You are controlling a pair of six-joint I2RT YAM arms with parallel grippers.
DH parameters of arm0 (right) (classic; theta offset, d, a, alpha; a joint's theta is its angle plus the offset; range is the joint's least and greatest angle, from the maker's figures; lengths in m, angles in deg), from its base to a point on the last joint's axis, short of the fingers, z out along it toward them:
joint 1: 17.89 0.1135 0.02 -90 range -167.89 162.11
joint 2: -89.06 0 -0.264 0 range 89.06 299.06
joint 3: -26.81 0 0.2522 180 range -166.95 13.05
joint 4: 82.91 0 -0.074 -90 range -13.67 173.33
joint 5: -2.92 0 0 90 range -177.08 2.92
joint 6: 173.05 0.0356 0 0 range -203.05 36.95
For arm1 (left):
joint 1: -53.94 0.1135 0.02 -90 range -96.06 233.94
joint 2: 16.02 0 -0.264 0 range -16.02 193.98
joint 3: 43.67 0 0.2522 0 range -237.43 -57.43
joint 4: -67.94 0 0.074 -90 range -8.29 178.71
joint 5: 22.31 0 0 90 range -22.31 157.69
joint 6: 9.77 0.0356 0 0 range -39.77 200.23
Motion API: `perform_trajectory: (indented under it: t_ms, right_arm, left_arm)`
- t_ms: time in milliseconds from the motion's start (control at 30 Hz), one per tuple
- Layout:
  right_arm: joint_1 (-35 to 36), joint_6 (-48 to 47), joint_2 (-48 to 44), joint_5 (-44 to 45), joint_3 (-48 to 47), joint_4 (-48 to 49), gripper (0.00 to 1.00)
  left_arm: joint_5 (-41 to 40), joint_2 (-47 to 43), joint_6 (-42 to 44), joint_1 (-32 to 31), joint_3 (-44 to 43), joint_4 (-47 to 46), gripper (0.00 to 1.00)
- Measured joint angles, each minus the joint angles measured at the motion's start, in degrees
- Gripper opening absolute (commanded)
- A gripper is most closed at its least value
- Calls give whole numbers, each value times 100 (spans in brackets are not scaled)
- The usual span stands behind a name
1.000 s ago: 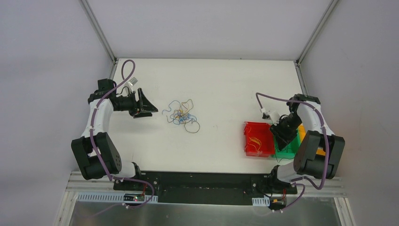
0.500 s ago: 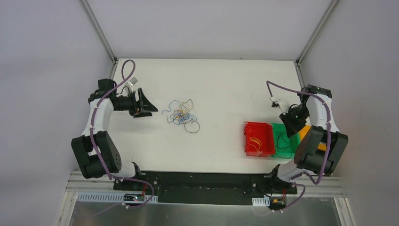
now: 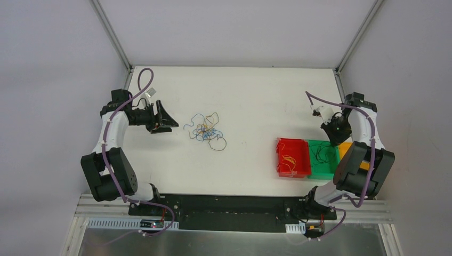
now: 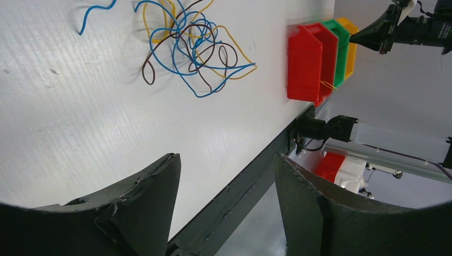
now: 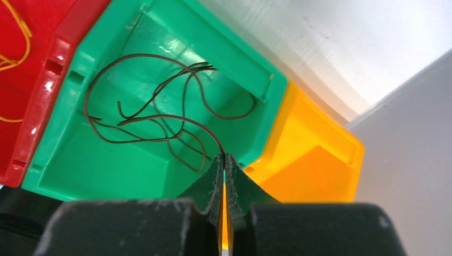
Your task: Untangle the cables
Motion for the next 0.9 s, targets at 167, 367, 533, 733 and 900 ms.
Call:
perform_trajectory:
  t_ms: [167,367,533,733,900]
  right_arm:
    - [0,-55,-20,-83,271,-358,16]
    - [57,33,-223,-490,374,-1137,64]
    - [393,750,-98,-1235,-1027,-1657,70]
    - [1937,2437,149,-2024,-2197,-1080,70]
    - [3390,3976,887,-2444,-2371,-31,70]
  left_arm:
    - [-11,22,4,0,0,-2,68]
    - [-13,22,20,0,31,-22,69]
    - [-44,138,-9,-79,205,-232,67]
    - [-188,728,-317,-568,247,-874,60]
    - [-269,1410,-570,-1023,-87,-1287,57]
